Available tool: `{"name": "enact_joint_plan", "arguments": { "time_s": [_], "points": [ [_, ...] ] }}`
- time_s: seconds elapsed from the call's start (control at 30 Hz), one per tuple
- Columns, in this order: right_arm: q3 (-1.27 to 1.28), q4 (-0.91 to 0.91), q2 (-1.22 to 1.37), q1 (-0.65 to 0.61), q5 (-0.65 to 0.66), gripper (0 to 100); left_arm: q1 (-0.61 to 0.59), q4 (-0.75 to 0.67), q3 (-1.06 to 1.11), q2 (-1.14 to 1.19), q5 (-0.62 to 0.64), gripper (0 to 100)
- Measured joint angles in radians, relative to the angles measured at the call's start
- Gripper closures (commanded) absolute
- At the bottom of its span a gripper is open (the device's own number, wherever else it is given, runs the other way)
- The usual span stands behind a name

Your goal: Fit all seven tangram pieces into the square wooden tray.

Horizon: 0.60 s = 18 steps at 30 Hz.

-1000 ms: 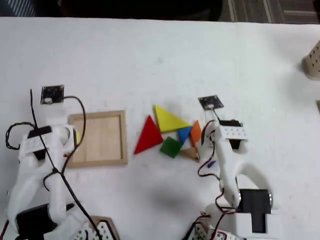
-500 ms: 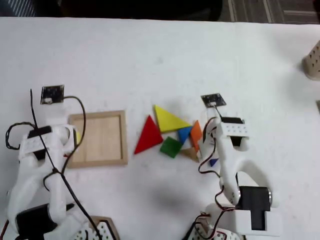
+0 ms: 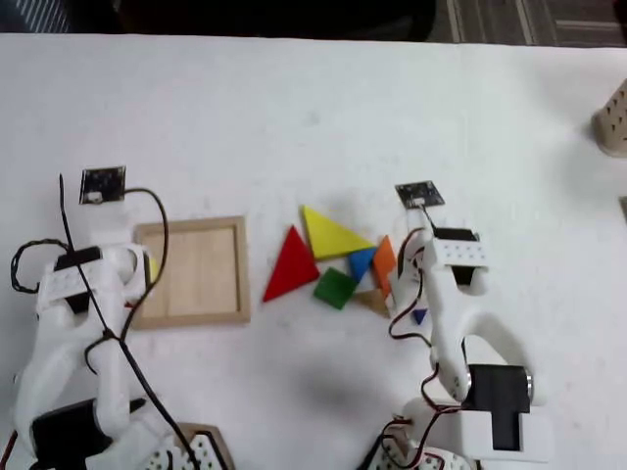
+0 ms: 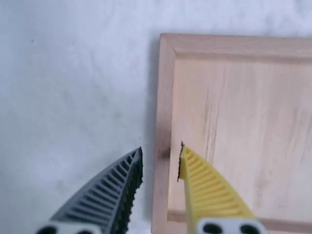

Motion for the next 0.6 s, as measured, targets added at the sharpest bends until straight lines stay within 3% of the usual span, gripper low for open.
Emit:
{"name": "enact_joint_plan", "arguments": {
  "time_s": [0.2, 0.6],
  "points": [
    [-0.021, 0.002, 0.012, -0.006, -0.002, 68.5, 0.000, 0.000, 0.000, 0.000, 0.000, 85],
    [-0.052, -0.049, 0.021, -0.005, -0.002, 73.6, 0.000, 0.000, 0.000, 0.000, 0.000, 85]
  ]
}}
